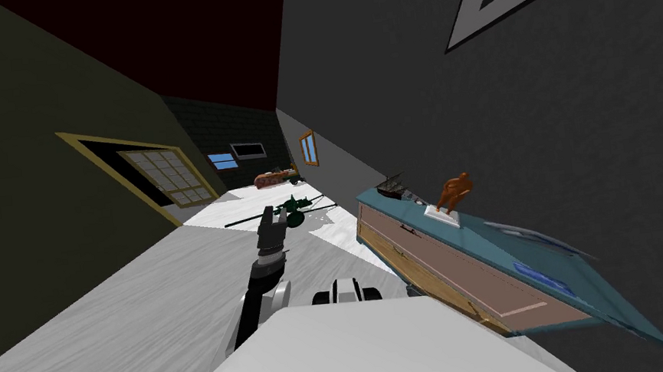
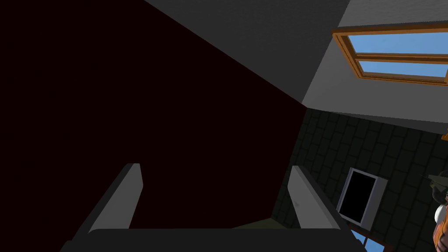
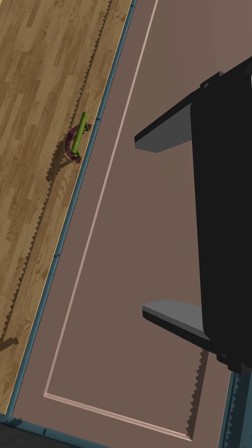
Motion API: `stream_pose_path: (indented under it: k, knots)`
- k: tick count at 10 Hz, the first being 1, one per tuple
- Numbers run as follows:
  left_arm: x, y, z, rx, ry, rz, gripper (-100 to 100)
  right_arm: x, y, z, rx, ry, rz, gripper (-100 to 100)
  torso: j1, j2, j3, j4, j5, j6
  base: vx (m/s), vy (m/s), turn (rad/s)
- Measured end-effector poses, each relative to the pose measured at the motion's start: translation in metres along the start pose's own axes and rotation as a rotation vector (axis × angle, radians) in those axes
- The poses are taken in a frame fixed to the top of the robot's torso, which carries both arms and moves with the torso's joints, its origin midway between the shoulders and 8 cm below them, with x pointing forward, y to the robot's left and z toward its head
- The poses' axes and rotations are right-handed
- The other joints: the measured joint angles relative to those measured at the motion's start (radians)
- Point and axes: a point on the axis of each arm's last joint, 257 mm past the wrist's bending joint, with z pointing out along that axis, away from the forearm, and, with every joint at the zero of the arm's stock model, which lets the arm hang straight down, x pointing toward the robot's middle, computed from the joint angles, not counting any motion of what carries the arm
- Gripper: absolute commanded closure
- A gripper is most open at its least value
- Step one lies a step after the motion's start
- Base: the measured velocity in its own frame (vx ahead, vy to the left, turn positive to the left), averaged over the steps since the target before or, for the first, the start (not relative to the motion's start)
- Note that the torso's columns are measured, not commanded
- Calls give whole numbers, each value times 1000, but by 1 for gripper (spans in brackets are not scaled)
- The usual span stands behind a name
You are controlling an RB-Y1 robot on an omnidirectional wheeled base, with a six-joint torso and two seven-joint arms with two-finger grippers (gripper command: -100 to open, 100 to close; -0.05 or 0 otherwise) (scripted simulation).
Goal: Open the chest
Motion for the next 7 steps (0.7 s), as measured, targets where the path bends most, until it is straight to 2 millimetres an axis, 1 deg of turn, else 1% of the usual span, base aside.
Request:
stream_pose_path:
  k: [7]
  knots:
    - [0, 0, 0, 0, 0, 0, 0, -4, -47, 6, 195, -94, -188, -100, 0, -1, -1, 0, 0, 0, 58, -10, 106]
